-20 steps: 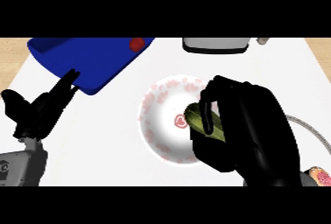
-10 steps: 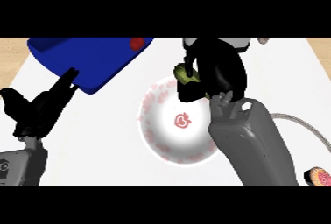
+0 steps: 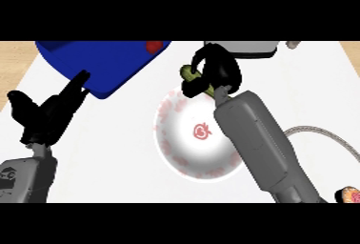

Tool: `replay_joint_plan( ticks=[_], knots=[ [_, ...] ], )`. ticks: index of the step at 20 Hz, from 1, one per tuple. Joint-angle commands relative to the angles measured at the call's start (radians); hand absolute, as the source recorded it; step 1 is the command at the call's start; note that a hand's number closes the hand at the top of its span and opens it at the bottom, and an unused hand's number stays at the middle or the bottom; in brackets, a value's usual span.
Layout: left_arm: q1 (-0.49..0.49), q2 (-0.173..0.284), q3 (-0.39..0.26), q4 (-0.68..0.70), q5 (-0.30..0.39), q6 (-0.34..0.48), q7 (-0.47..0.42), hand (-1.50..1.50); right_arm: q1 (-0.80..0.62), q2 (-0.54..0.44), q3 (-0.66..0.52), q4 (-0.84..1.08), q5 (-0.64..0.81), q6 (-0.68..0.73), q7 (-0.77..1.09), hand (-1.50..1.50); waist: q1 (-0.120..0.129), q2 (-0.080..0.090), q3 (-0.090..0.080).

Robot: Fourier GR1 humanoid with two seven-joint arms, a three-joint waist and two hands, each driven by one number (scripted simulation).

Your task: Pick the squash from the placemat and place it in the bowl

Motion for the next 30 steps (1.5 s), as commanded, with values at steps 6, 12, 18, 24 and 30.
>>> replay_joint_plan(
  ticks=[6, 12, 18, 24, 30],
  knots=[
    [-0.011, -0.009, -0.015, -0.037, 0.014, -0.01, 0.044, 0.0, -0.106, 0.001, -0.03, 0.338, -0.272, -0.327, -0.287, -1.5, 0.018, 0.003, -0.001],
    [0.026, -0.003, -0.003, -0.024, 0.01, -0.02, 0.008, 0.0, -0.178, 0.001, -0.072, 0.529, -0.259, -0.443, -0.478, -1.5, -0.003, -0.001, -0.001],
    [0.006, 0.006, 0.021, 0.009, 0.015, -0.015, 0.018, 0.0, -0.178, -0.049, -0.108, 0.453, -0.257, -0.532, -0.433, -1.5, -0.041, -0.011, -0.002],
    [0.068, 0.021, 0.058, -0.05, 0.028, -0.003, 0.021, 0.0, 0.031, -0.184, -0.072, 0.151, -0.24, -0.467, -0.368, -1.5, -0.078, -0.027, -0.002],
    [0.114, 0.002, 0.036, -0.042, -0.01, 0.008, -0.01, 0.0, 0.245, -0.301, -0.019, -0.274, -0.319, -0.263, -0.413, -1.5, -0.105, -0.034, -0.002]
  ],
)
